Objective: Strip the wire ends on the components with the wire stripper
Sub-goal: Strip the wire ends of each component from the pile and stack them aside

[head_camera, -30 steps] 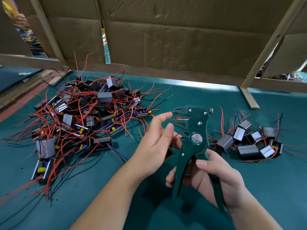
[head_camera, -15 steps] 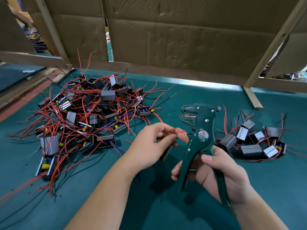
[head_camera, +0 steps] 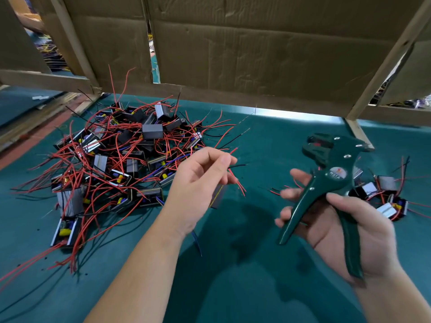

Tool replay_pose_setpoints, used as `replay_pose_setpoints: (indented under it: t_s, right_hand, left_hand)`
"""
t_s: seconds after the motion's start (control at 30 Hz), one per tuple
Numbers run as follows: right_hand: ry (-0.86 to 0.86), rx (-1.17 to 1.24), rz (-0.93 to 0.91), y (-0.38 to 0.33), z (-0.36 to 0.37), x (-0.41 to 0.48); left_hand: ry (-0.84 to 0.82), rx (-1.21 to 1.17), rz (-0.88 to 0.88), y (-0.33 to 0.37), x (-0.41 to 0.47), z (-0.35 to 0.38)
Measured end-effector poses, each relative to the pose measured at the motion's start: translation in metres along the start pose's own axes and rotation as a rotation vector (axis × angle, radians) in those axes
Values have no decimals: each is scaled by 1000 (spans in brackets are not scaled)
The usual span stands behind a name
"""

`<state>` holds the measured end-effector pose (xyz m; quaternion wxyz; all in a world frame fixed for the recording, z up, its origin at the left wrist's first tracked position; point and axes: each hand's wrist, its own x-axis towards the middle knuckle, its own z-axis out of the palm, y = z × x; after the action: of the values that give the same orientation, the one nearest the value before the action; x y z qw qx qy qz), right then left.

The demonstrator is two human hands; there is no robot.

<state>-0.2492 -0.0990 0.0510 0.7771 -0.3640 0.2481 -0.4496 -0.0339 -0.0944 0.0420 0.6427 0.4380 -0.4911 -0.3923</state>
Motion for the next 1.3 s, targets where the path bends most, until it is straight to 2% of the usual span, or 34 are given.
replay_pose_setpoints:
  t_s: [0.1, 0.33, 0.6, 0.77, 1.07, 1.3]
  right_hand:
    - [6, -46, 131, 7, 3, 0]
    - [-281, -62, 265, 22, 20, -5]
    - [-274, -113, 287, 20, 15, -5]
    - [-267, -126, 285, 20, 11, -4]
    - [-275, -130, 283, 21, 8, -4]
    - [-309, -126, 293, 21, 7, -3]
  left_hand:
    - [-50, 5, 12, 3, -1, -1]
    - [-91, 228, 65, 5, -5, 4]
    - [-120, 363, 151, 4, -6, -1]
    - [-134, 563, 305, 4, -5, -5]
    - [-144, 679, 407, 5, -1, -8]
    - [-146, 707, 416, 5, -1, -10]
